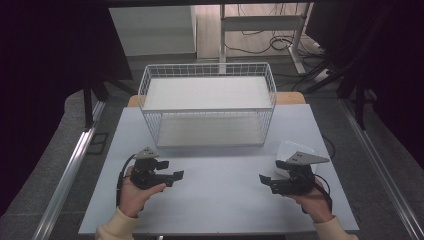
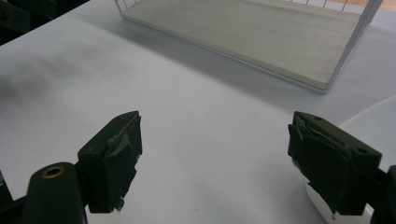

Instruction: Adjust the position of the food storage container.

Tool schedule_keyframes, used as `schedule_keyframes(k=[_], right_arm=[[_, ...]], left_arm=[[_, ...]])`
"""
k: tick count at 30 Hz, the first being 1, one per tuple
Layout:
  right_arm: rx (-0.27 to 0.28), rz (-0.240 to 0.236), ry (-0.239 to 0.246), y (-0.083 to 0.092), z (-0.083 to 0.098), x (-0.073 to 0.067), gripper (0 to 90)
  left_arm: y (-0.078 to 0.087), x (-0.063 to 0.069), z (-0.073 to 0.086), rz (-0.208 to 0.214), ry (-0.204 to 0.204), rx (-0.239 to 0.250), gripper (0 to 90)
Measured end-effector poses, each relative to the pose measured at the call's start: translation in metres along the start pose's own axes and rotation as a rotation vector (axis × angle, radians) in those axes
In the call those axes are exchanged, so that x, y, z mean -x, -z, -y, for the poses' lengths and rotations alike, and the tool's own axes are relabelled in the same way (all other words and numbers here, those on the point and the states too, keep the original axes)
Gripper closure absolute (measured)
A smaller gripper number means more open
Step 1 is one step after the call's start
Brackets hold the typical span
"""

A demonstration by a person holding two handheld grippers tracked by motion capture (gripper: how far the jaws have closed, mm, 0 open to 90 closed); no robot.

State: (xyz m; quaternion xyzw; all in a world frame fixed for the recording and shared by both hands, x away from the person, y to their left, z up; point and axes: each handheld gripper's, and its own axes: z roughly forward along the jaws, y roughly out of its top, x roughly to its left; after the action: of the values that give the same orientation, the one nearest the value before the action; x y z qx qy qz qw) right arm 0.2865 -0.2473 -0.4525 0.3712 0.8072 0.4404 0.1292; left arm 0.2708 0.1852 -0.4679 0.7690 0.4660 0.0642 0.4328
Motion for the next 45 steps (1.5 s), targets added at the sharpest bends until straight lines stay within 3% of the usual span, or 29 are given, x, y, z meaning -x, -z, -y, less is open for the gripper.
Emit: schedule_keyframes(k=[8,21,35,45], right_arm=[[-0.022,-0.007,-0.010,-0.002,0.000,0.004,17.6],[-0.044,0.019,0.008,-0.004,-0.002,-0.001,17.7],[-0.035,0.026,-0.014,0.009,-0.007,0.010,25.4],[-0.020,0.049,-0.030,0.018,-0.015,0.026,27.7]], left_arm=[[0.006,-0.001,0.002,-0.013,0.010,0.018,25.1],[0.006,0.000,0.003,-0.006,-0.028,0.023,25.4],[0.004,-0.005,0.002,0.000,-0.016,0.009,25.5],[0.006,-0.007,0.002,-0.017,-0.014,0.016,25.4]])
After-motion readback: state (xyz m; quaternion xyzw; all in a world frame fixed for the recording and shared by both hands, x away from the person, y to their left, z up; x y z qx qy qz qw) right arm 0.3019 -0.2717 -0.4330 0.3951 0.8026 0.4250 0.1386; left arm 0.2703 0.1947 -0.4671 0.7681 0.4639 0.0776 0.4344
